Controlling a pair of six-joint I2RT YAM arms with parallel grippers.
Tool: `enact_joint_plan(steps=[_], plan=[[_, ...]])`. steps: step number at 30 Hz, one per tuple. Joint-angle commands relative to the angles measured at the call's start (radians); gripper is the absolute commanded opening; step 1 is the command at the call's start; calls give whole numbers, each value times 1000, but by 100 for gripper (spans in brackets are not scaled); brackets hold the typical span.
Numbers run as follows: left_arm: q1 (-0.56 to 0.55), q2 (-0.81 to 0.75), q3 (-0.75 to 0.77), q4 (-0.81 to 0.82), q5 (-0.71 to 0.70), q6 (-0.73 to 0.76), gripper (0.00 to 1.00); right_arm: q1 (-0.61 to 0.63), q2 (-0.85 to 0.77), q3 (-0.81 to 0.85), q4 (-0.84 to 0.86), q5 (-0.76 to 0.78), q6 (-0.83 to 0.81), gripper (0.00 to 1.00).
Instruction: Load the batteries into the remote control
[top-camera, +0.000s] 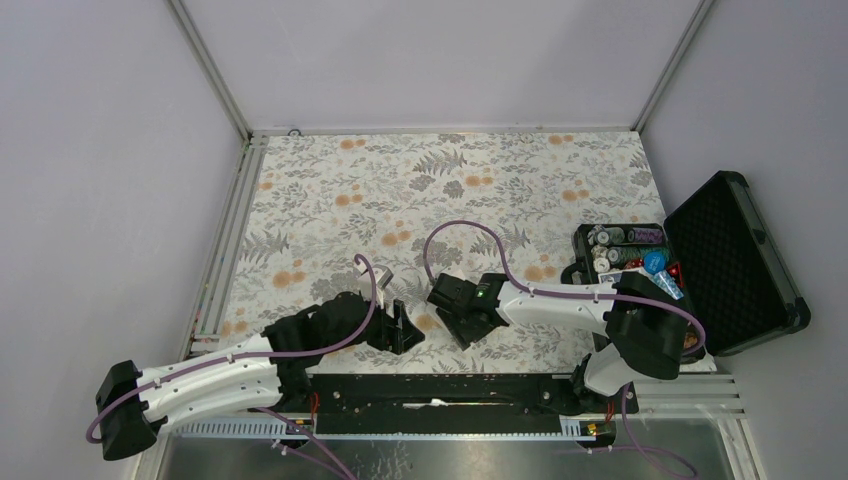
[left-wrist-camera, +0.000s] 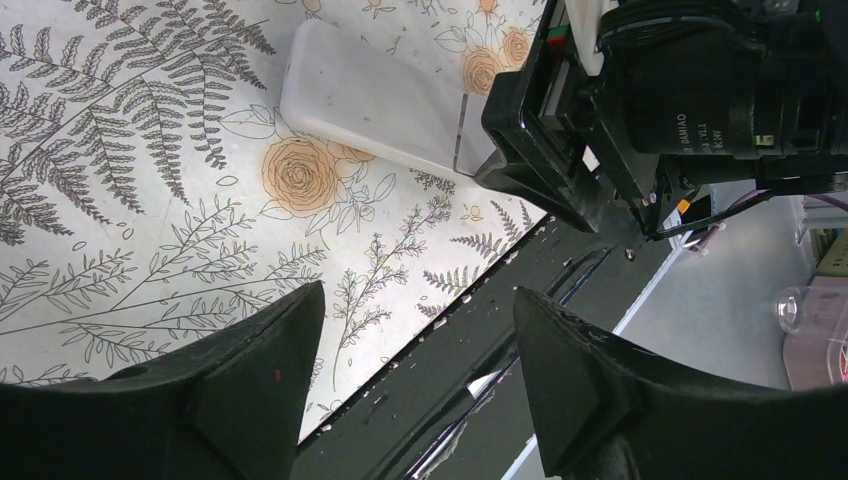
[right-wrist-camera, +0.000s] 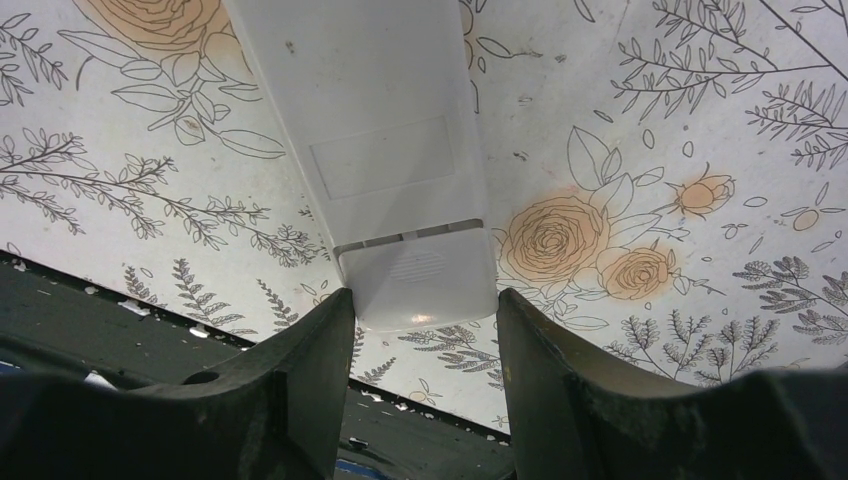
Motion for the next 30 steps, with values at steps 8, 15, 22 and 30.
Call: enact_joint_plan(steps=[8,15,22,30], plan=[[-2,-8,0,57,-4,0,73,4,-1,25,16,-28,9,14],[-2,-18,-1,49,-6,-2,73,4,22,35,30,-8,20,15],[-3,-16,-2,55,-5,-1,73,4,43,56,39,0,39,15],[-2,-10,-6,62,1,1,73,4,49,65,40,14,55,16]])
